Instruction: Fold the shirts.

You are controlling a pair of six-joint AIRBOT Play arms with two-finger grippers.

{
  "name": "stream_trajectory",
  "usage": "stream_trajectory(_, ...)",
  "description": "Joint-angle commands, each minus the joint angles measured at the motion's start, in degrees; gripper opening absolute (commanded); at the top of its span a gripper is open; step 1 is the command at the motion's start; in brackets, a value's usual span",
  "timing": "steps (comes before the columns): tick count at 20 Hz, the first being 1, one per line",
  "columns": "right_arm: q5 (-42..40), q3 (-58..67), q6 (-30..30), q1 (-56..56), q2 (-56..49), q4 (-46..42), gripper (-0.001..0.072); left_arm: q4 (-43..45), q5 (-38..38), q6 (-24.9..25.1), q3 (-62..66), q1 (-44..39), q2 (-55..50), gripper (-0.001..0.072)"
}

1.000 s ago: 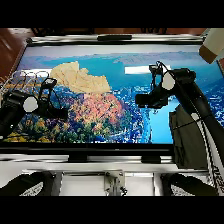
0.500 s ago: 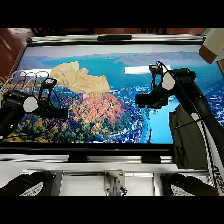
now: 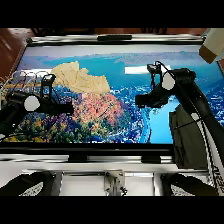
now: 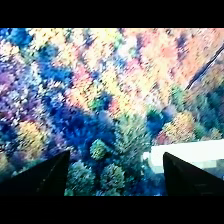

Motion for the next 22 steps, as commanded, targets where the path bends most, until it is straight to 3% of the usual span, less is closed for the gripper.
stream_trajectory(1,0.55,0.07,-2.86,0.04,-0.04,-0.20,0.0505,-1.53,2.67,-2.89,-0.09,-0.04,-0.76,0.0709)
stream_trajectory(6,-1.95,0.07,-2.82,0.04,-0.04,-0.15,0.0504,-1.31,15.28,-3.78,1.03,1.99,-6.64,0.0705)
stream_trajectory(9,-3.43,0.07,-2.67,0.04,-0.04,-0.11,0.0504,-1.33,18.97,-3.72,6.97,6.12,-14.34,0.0705)
stream_trajectory(12,-3.26,0.07,-2.64,0.04,-0.04,0.74,0.0504,-1.79,18.45,-1.16,20.00,10.19,-25.90,0.0706)
stream_trajectory(17,-3.17,0.07,-2.64,0.04,-0.04,1.51,0.0505,-7.21,10.56,0.96,39.82,12.00,-45.13,0.0708)
stream_trajectory(22,-3.28,0.07,-2.64,0.04,-0.04,1.49,0.0505,-16.28,10.95,0.94,45.55,12.00,-54.16,0.0707)
